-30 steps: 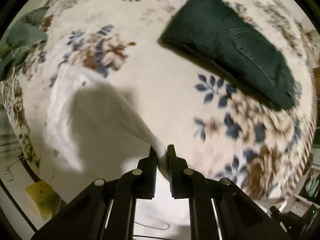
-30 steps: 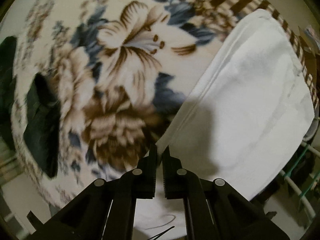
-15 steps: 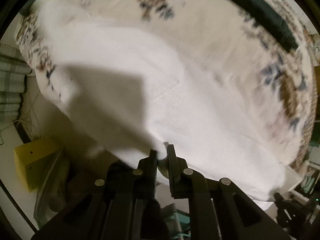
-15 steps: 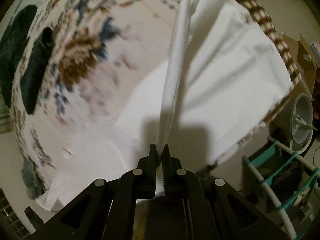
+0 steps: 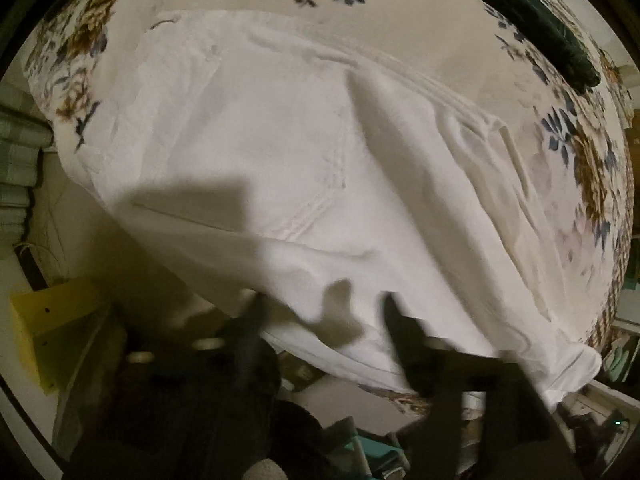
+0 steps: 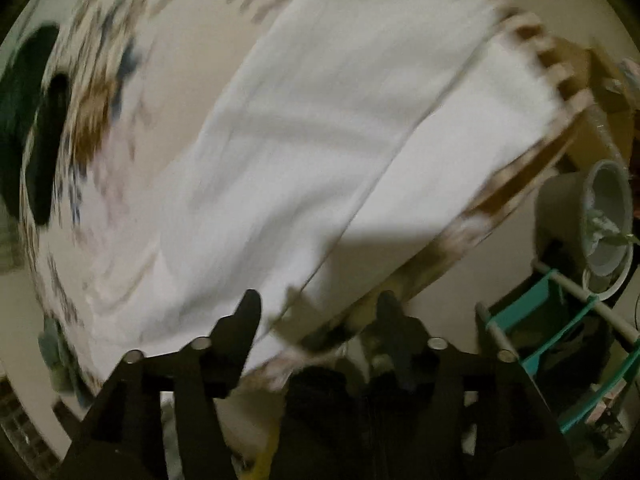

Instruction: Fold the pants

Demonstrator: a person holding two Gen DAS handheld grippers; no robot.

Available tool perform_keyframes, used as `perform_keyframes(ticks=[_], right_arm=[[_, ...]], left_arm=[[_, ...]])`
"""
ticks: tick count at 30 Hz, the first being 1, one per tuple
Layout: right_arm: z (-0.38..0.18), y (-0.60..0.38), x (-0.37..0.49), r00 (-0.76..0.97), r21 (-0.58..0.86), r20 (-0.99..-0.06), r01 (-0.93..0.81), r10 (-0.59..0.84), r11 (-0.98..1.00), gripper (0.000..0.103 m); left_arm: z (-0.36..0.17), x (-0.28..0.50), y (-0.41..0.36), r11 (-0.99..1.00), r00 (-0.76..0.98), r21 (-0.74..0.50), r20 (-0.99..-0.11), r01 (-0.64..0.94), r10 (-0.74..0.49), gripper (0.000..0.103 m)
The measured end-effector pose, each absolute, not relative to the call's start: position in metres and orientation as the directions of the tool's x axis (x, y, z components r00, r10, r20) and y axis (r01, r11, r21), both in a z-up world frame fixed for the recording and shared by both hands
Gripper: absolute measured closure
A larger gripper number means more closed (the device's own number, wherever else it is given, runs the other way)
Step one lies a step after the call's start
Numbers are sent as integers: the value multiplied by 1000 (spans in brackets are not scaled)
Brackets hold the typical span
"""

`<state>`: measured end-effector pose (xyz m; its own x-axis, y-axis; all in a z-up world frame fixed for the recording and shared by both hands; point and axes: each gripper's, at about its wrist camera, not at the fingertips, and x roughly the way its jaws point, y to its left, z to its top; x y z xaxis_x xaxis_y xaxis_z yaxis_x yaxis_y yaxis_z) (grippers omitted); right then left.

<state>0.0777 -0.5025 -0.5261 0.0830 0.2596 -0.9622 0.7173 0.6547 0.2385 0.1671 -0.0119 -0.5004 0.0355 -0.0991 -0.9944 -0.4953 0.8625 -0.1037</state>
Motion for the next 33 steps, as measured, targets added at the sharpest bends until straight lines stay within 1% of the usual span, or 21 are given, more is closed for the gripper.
perform_keyframes(ticks=[1, 5, 11, 12, 13, 14, 15, 16, 20, 22, 24, 26, 28, 30, 32, 33], right_arm=[[-523, -517, 76, 106, 239, -965, 735, 241, 635, 36], [-522, -593, 76, 207, 264, -964, 830, 167, 492, 36], [-533, -663, 86, 270, 275, -961, 890, 66, 365, 36], [-540, -674, 88, 273, 278, -960, 896, 63, 347, 37], [-545, -680, 89, 277, 283, -959, 902, 65, 327, 40], [-548, -679, 90, 299, 304, -952, 902, 65, 306, 63], [-549, -680, 92, 289, 293, -955, 904, 60, 312, 95], [-548, -678, 95, 269, 266, -962, 906, 40, 330, 99], [-514, -670, 92, 329, 292, -944, 868, -25, 402, 101], [-488, -671, 77, 362, 313, -931, 856, -46, 412, 101], [-473, -676, 56, 357, 305, -932, 862, -57, 406, 101], [-477, -680, 43, 309, 268, -950, 878, -41, 397, 101], [-496, -681, 18, 204, 189, -979, 913, -4, 362, 101], [-528, -687, 5, 123, 146, -988, 935, 91, 322, 101], [-539, -690, 0, 70, 105, -990, 949, 125, 297, 96], [-535, -690, 0, 75, 111, -989, 950, 131, 292, 90]], left_arm=[[-500, 168, -13, 862, 44, -101, -995, -496, -91, 25], [-507, 179, -14, 867, 30, -73, -997, -493, -67, 25], [-509, 194, -26, 880, 39, -43, -999, -473, -28, 25], [-510, 194, -27, 883, 35, -38, -999, -469, -24, 25], [-512, 197, -30, 886, 30, -32, -999, -463, -20, 25], [-514, 199, -31, 888, 28, -28, -999, -459, -18, 25], [-515, 202, -34, 891, 26, -26, -1000, -453, -16, 25], [-516, 203, -38, 894, 24, -23, -1000, -447, -14, 25], [-514, 208, -53, 905, 17, -26, -1000, -425, -21, 25], [-511, 200, -61, 910, 17, -32, -999, -413, -27, 25], [-511, 202, -55, 914, 12, -33, -999, -404, -31, 25], [-511, 201, -56, 918, 6, -28, -1000, -396, -28, 25], [-513, 197, -57, 919, -9, -24, -1000, -393, -30, 25], [-514, 201, -62, 921, -18, -20, -999, -388, -30, 25], [-512, 201, -67, 925, -17, -20, -999, -380, -28, 25], [-509, 203, -69, 929, -13, -18, -1000, -371, -24, 25]])
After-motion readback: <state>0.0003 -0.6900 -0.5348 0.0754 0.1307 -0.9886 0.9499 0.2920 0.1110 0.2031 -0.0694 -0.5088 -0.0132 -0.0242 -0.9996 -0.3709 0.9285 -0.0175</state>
